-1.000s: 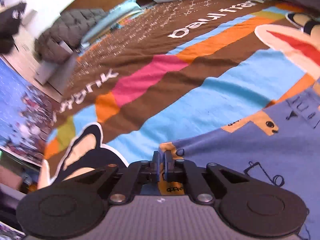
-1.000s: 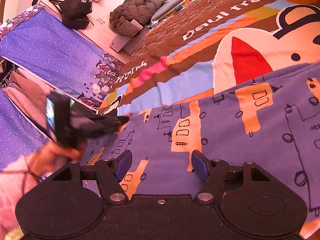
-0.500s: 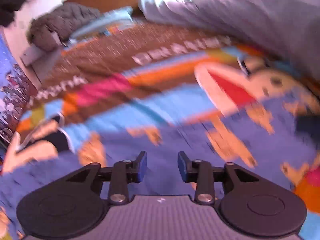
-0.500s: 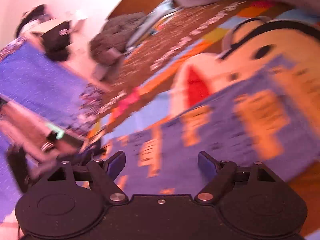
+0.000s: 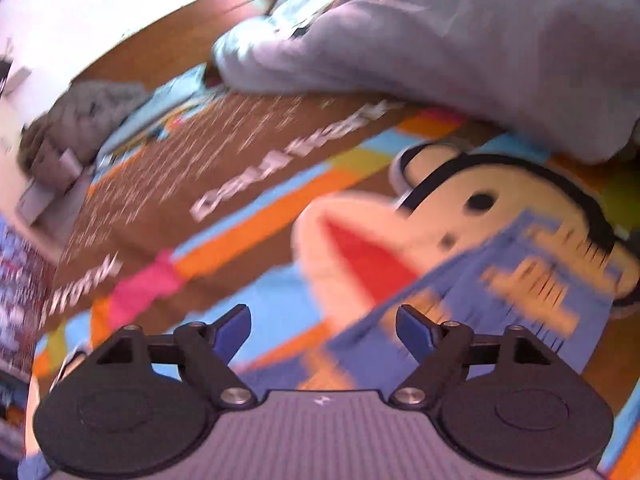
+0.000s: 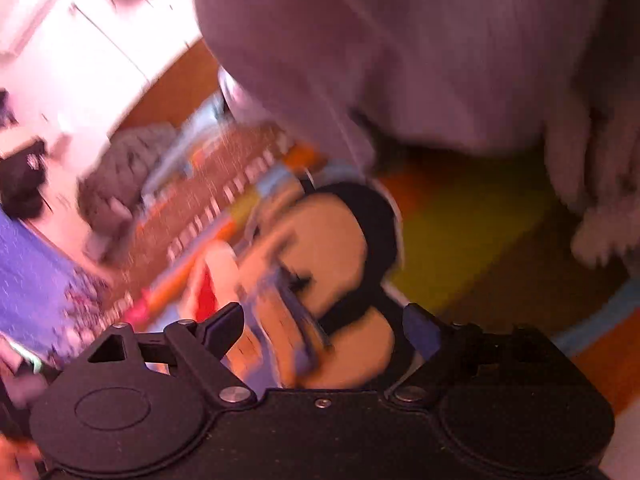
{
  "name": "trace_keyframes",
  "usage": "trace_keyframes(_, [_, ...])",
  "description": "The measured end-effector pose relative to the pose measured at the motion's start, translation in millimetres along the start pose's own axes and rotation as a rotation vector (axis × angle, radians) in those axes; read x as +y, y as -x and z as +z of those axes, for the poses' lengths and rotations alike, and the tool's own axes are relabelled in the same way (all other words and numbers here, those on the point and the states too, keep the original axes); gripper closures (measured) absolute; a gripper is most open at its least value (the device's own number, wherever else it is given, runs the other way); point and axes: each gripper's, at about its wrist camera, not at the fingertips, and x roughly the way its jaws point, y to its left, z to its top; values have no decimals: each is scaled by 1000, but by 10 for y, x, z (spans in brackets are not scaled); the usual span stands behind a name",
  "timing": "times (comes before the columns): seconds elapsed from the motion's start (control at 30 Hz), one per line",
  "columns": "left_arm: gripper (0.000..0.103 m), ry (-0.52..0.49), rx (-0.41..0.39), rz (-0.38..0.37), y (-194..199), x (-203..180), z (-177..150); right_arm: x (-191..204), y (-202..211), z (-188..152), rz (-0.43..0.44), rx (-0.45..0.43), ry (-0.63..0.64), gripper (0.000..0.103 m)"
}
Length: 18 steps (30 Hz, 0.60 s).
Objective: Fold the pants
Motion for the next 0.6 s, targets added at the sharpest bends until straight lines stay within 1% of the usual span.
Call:
trace_keyframes(0.03, [19,-27,-11,-6,-64,-148,93,-39,-54,0,-11,31,-14,15])
trace_keyframes(0.13, [19,-102,-8,-35,-314,-556,276,-85,-79,6,18,64,-17,10])
trace_keyframes(0.17, [19,-122,0,-45,-389,-660,317,-49,-89,20,17,80,9,9])
trace_keyframes(0.27, [19,-172,31,-60,-671,-911,410,196,-164,29,-38,117,174,11])
trace_keyframes(0.33, [19,-187,47,-57,-860,-1037,439,236,-164,-22,-54,119,276,19])
trace_keyframes(0.37, [18,-195,56,-46,-972,-1095,437,275,-198,-55,-48,130,308,27])
trace_keyframes(0.4, [17,-211,57,-20,-1049,-1165,426,254,-172,-68,-43,142,327,33])
trace_keyframes(0.43, [11,-217,34,13,-1092,-1207,420,277,-204,-75,-46,146,338,38])
trace_keyframes(0.47, [12,-212,2,53,-1109,-1235,421,288,-227,-68,-37,143,337,48])
trace_keyframes(0.5, [13,-207,-7,71,-1142,-1246,432,279,-252,-57,-19,148,324,57])
trace_keyframes(0.53, [13,-189,18,54,-1196,-1234,459,258,-272,-42,-5,154,306,58])
trace_keyframes(0.6, [14,-92,56,10,-1241,-1136,533,224,-328,-3,13,160,267,65])
